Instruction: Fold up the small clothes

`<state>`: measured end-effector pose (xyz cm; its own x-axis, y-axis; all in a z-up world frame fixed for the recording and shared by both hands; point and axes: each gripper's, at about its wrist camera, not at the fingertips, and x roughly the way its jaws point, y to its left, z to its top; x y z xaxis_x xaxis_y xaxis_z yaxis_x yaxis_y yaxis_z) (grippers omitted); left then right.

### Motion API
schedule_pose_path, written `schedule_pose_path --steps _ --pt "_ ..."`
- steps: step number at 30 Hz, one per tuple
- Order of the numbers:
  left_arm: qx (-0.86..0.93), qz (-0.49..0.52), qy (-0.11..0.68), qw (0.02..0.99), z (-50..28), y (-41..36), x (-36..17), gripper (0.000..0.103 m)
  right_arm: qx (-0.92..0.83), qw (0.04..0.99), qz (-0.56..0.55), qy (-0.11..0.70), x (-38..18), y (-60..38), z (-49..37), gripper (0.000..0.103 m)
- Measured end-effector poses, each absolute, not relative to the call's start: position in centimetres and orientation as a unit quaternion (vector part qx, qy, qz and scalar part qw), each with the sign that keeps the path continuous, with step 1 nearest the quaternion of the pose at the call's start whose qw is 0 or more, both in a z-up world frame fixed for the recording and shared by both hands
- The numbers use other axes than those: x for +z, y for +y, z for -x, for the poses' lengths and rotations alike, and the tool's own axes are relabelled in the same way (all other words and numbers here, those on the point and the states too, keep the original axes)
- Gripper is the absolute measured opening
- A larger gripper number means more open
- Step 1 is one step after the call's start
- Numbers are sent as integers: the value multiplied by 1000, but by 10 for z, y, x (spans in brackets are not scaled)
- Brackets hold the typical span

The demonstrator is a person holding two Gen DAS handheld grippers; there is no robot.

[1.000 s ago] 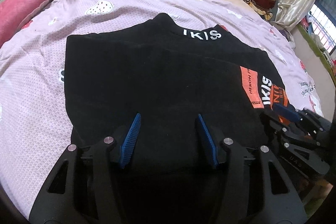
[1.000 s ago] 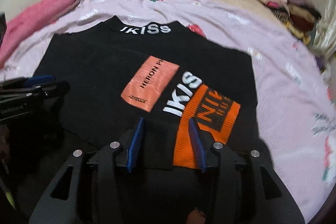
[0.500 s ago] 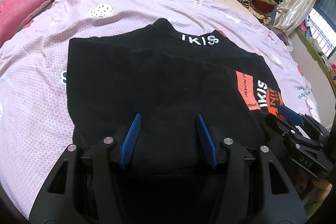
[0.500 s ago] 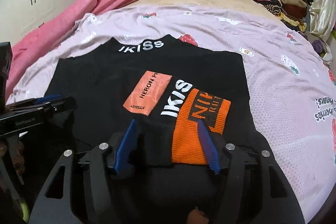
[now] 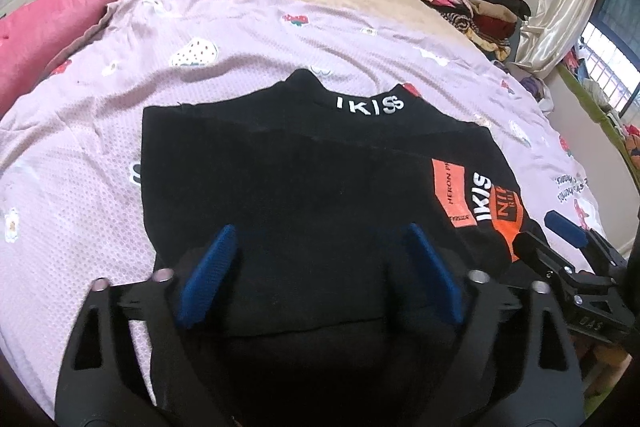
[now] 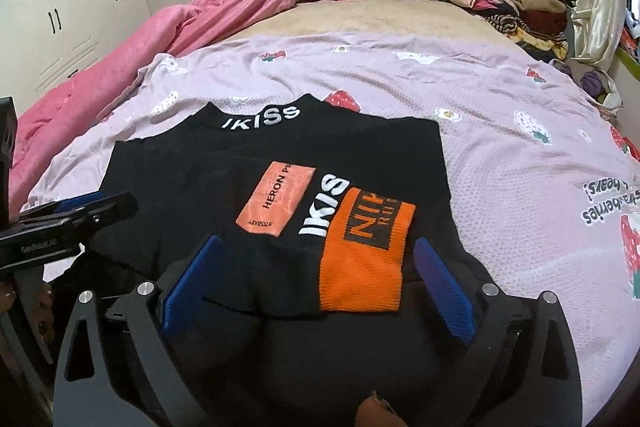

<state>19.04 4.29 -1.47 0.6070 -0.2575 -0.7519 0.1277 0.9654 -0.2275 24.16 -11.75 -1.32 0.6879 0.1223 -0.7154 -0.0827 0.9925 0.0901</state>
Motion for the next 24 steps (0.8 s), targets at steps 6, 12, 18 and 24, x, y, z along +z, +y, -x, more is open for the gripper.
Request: schedule_pose_path --steps 6,12,18,24 --pt "-84 61 407 907 -186 45 -4 93 52 922 -25 382 -6 -119 -236 98" --pt "-76 62 396 913 -180 46 5 93 49 926 -28 373 2 -123 -229 98" --pt "-78 54 380 920 -170 40 15 93 47 931 -28 362 12 -127 -219 98" --pt "-83 44 376 922 -161 32 17 93 45 934 -31 352 22 -132 -210 98"
